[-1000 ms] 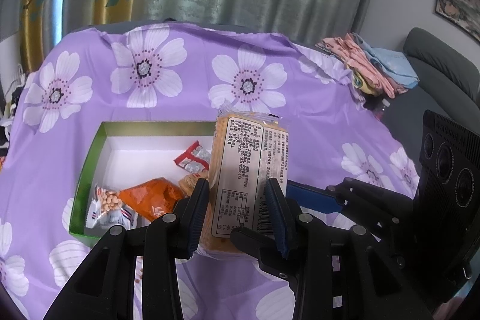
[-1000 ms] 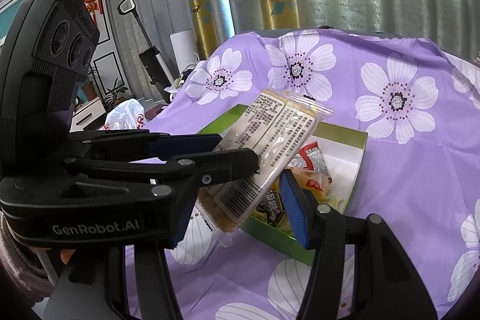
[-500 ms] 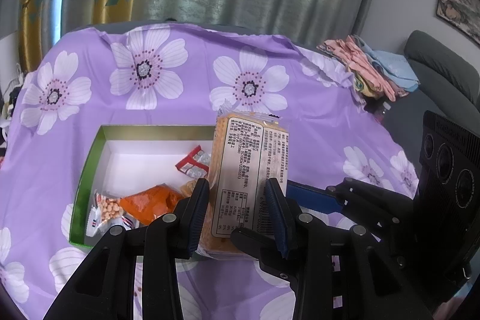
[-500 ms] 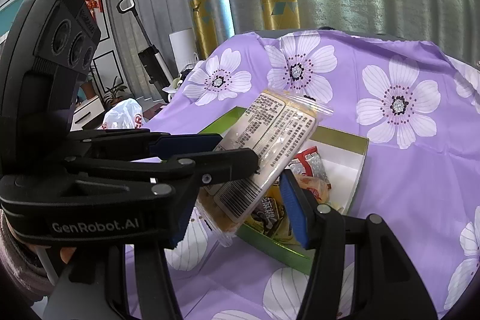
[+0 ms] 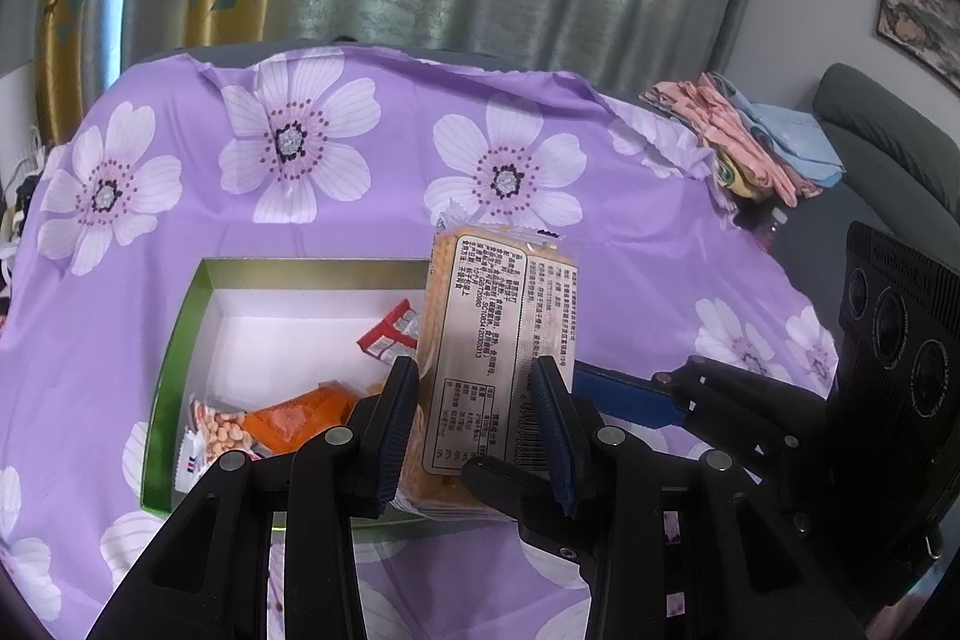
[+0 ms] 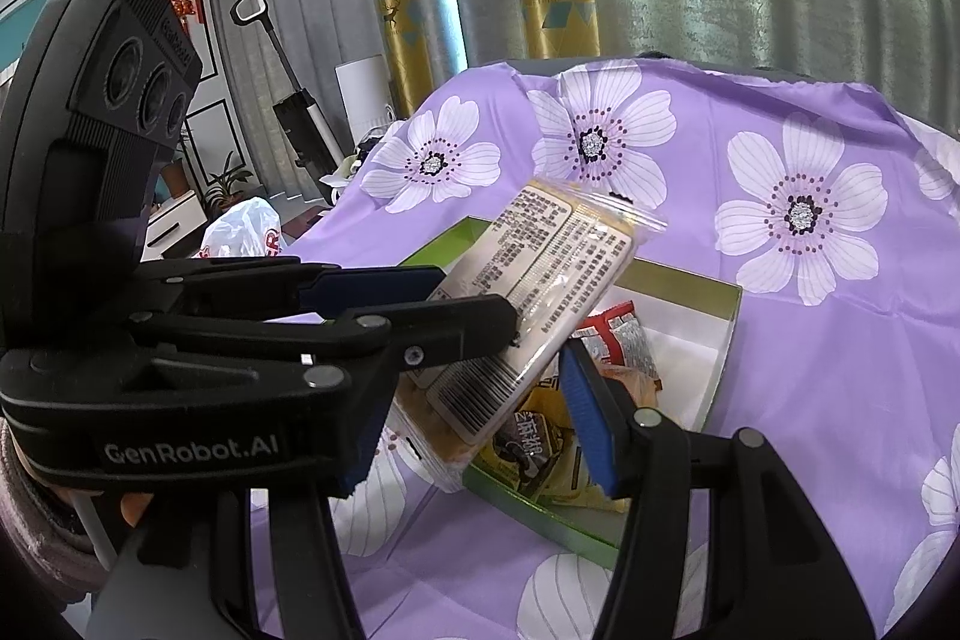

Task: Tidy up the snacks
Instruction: 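Move the cracker pack above the box interior with the left gripper, then lower the cracker pack into the green box with the left gripper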

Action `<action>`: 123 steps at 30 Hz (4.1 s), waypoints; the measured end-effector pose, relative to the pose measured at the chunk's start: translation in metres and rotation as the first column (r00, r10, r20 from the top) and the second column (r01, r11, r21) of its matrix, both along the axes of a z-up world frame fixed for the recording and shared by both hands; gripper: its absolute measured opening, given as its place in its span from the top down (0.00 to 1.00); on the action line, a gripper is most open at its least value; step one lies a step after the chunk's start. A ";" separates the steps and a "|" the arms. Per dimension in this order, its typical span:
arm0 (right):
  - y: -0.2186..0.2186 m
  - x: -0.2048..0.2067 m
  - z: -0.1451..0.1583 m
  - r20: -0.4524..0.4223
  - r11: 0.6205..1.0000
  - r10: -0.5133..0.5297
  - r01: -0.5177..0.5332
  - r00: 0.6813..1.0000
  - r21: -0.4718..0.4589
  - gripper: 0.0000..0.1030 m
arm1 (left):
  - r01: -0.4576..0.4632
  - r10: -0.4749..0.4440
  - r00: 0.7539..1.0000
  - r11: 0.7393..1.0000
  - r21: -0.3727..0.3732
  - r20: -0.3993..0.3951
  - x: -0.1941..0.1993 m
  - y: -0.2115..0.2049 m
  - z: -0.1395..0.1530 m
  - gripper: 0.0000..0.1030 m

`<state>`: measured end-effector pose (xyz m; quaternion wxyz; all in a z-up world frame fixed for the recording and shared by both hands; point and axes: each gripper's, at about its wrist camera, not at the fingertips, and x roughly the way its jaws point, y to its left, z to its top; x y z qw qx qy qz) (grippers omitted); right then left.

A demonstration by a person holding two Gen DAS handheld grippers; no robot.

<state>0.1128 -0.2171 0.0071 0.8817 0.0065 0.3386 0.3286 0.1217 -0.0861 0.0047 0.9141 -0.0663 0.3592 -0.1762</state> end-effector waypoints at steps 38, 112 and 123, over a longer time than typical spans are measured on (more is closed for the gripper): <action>0.011 0.038 -0.021 -0.019 1.000 0.008 -0.008 1.000 -0.007 0.46 | -0.008 0.008 1.000 1.000 0.009 -0.030 0.035 0.006 -0.026 0.62; 0.022 0.059 -0.047 -0.126 1.000 0.015 -0.018 0.992 -0.021 0.46 | -0.018 0.024 0.988 0.999 0.044 -0.151 0.058 0.010 -0.056 0.62; 0.022 0.060 -0.047 -0.133 0.999 0.017 -0.021 0.991 -0.030 0.46 | -0.016 0.023 0.988 0.999 0.046 -0.152 0.059 0.010 -0.056 0.62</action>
